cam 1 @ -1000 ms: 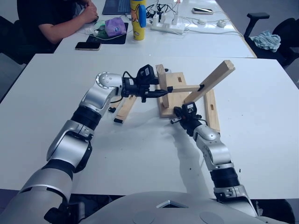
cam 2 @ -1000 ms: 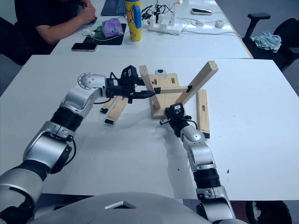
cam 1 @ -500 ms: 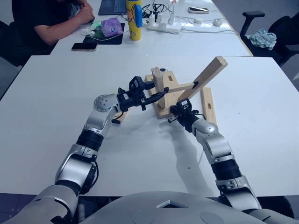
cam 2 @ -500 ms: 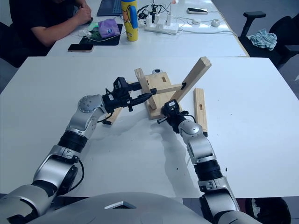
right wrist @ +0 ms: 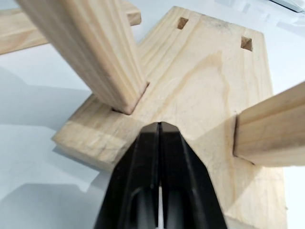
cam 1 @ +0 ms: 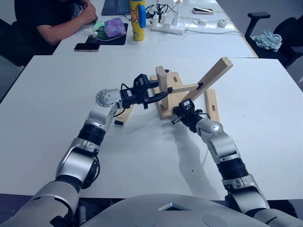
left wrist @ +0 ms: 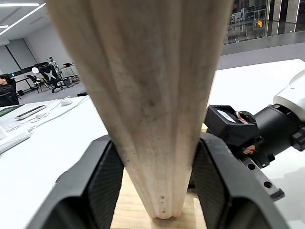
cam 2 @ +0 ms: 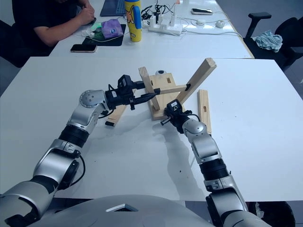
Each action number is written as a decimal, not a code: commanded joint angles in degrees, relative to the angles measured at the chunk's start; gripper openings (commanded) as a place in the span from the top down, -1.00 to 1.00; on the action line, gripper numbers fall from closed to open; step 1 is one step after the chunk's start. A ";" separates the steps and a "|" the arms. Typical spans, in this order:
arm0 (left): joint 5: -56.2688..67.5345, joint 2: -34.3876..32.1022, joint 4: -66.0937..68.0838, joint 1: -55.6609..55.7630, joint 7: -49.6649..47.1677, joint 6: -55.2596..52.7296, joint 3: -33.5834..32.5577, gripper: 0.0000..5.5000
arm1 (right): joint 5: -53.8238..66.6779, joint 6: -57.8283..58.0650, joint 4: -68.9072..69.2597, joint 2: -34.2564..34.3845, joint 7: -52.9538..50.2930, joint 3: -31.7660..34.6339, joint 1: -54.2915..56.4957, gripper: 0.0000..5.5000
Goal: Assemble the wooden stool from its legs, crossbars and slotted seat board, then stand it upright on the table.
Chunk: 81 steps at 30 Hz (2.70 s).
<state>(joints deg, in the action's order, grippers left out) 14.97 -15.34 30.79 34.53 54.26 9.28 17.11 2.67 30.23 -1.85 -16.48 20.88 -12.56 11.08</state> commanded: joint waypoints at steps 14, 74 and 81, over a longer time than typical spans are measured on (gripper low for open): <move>1.14 -4.09 -14.86 -10.72 -3.79 -7.91 -7.33 -0.19 | -0.10 8.38 -8.26 2.26 -0.81 -0.45 -4.56 1.00; 3.32 5.39 -50.16 8.75 -34.35 -19.26 -14.79 1.00 | -0.70 5.86 -10.54 5.87 -3.30 -1.60 -5.69 1.00; 1.14 0.56 -49.15 16.34 -36.62 -15.69 -22.22 1.00 | -0.88 5.61 -11.09 5.49 -2.66 -1.95 -4.97 1.00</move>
<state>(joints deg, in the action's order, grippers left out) 16.68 -14.13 -18.82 48.65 17.61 -6.71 -4.76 3.20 29.13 -4.63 -10.17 16.94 -11.67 12.35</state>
